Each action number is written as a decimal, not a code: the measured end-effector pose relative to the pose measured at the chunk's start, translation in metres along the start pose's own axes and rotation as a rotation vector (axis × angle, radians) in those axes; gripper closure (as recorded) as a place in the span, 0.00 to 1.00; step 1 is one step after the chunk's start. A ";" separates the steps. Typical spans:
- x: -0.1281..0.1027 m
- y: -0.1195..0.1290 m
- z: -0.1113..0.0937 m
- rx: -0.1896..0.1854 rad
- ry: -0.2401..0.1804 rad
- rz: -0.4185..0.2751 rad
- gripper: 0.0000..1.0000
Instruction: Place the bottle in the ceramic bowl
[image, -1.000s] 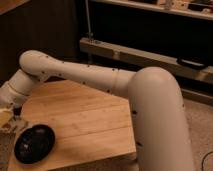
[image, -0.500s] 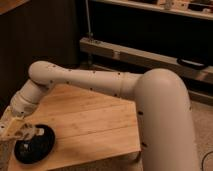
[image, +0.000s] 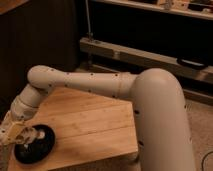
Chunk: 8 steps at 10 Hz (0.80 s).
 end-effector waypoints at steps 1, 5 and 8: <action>0.003 -0.001 0.003 -0.001 0.001 0.002 0.91; 0.014 0.002 0.016 -0.017 0.004 0.020 0.91; 0.026 0.012 0.024 -0.029 0.010 0.052 0.91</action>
